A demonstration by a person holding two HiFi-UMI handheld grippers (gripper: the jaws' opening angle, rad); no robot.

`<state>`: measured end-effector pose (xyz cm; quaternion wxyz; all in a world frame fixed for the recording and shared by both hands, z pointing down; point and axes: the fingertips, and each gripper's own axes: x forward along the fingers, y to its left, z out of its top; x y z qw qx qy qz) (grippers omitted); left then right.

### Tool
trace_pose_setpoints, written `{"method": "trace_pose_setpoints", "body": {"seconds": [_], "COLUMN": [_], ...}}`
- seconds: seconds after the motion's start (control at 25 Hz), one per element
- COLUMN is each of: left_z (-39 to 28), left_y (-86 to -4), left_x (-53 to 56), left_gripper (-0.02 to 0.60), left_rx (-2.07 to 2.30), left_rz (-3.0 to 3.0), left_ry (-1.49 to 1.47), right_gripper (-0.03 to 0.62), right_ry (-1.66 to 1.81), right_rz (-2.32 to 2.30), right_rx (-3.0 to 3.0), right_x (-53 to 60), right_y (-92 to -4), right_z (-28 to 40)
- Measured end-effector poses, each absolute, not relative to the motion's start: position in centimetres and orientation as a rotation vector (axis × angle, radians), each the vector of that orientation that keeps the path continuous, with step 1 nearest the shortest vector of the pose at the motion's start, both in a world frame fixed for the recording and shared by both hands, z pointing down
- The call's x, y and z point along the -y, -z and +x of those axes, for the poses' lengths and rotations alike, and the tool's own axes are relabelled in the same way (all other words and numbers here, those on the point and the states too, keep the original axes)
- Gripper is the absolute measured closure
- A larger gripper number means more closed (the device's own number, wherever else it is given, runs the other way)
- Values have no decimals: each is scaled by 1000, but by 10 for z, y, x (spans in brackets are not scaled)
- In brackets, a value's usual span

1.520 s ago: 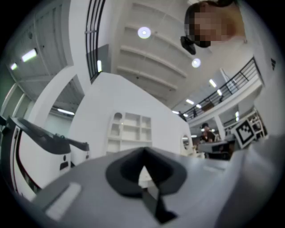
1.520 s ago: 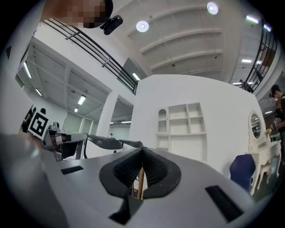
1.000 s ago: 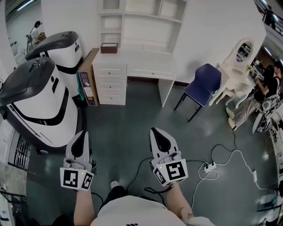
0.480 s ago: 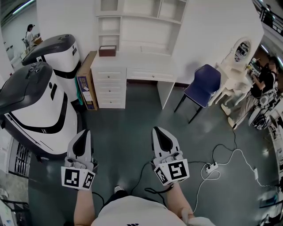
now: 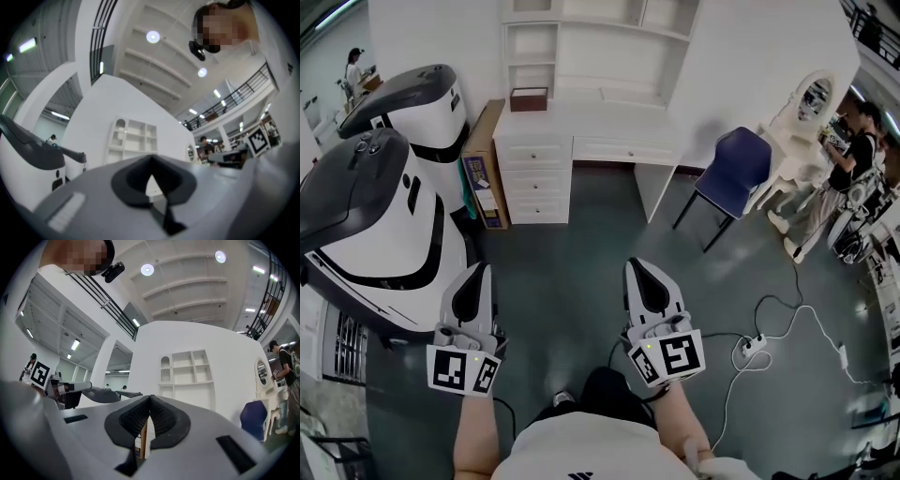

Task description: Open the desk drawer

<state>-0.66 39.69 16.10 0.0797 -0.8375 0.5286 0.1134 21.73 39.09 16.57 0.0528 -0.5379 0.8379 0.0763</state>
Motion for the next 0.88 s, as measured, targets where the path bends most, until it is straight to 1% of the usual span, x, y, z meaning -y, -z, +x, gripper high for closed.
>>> {"method": "trace_pose_setpoints", "body": {"seconds": [0.44,0.88], "left_z": [-35,-46], "left_y": [-172,-169], "left_x": [-331,-188], "left_gripper": [575,575], "left_rx": [-1618,-1683], "left_rz": [-2506,-2471], "left_ry": [-366,-337], "right_gripper": [592,592], "right_ry": [-233,-209], "right_rz": [-1635,-1555], "right_rx": [-2581,-2629], "right_x": [-323,-167], "right_y": [-173,-172], "right_z": [193,179]}}
